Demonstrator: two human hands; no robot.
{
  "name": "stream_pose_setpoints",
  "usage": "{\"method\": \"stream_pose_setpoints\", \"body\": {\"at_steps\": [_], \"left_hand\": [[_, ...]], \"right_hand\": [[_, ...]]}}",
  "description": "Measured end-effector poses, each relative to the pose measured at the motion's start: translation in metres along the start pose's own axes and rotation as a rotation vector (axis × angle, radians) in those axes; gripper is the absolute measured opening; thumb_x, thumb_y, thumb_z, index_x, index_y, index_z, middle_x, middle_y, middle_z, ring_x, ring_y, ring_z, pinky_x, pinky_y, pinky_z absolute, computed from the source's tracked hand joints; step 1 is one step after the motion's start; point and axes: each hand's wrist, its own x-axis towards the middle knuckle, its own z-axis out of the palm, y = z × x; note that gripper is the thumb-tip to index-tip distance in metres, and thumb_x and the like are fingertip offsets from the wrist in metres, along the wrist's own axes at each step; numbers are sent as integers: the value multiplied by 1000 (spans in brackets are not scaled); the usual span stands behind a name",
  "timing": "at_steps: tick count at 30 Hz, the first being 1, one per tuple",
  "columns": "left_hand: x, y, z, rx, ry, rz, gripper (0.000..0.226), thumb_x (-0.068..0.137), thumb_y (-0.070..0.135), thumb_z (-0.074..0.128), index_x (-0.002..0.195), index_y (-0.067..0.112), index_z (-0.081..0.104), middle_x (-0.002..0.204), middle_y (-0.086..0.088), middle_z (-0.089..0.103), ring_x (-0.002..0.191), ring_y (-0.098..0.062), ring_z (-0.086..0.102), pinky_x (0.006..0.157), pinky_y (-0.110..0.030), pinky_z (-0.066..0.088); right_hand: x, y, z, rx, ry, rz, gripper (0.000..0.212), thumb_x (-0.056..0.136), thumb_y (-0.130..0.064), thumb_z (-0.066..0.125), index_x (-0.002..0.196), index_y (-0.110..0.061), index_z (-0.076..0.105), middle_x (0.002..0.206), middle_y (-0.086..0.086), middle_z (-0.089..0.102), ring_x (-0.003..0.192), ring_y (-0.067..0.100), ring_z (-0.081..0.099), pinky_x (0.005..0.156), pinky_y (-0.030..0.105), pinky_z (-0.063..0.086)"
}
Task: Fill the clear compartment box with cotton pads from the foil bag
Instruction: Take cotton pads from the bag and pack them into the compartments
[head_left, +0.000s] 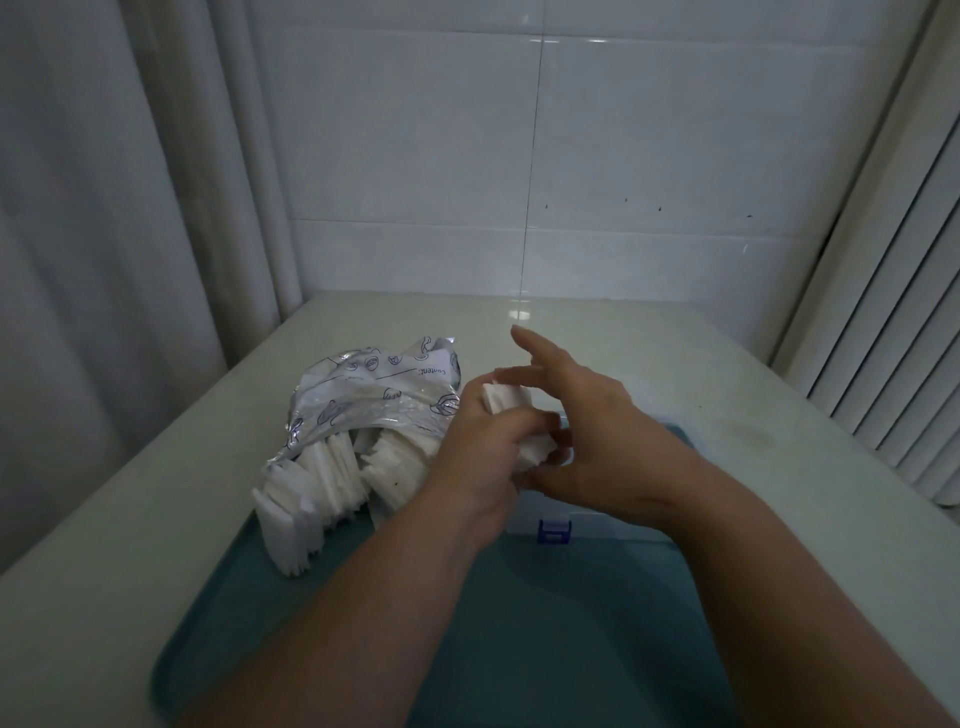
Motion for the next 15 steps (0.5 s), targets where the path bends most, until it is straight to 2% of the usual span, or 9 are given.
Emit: {"method": "stream_pose_setpoints", "body": {"at_steps": [4,8,12,15], "left_hand": [[1,2,-2,-79,-2,-48,54,84,-12,55,130,16,48,102,-13,59,58,-18,66,53,-26,53],[3,0,-4,-33,-30,-28,55,82,-15,56,127,14,49,92,-12,60,69,-21,63,53,-28,52],[3,-2,-5,3,-33,-4,46,82,-14,57,115,19,55,85,-10,64,74,-21,61,58,-30,48],[2,0,-3,-94,-62,-50,32,88,0,56,117,13,58,88,-12,65,74,-23,62,59,-31,51]], "right_hand": [[0,1,-2,-12,55,59,107,71,-32,77,148,-47,6,136,-19,46,131,15,38,107,44,40],[-1,0,-2,-18,48,59,107,70,-36,76,149,-46,6,140,-23,46,135,15,36,111,44,36],[0,0,0,-59,28,33,109,71,-32,81,146,-53,3,142,-25,43,135,14,37,111,40,37],[0,0,-2,-39,35,34,105,70,-37,79,147,-50,8,132,-28,45,130,14,41,107,39,40]]}}
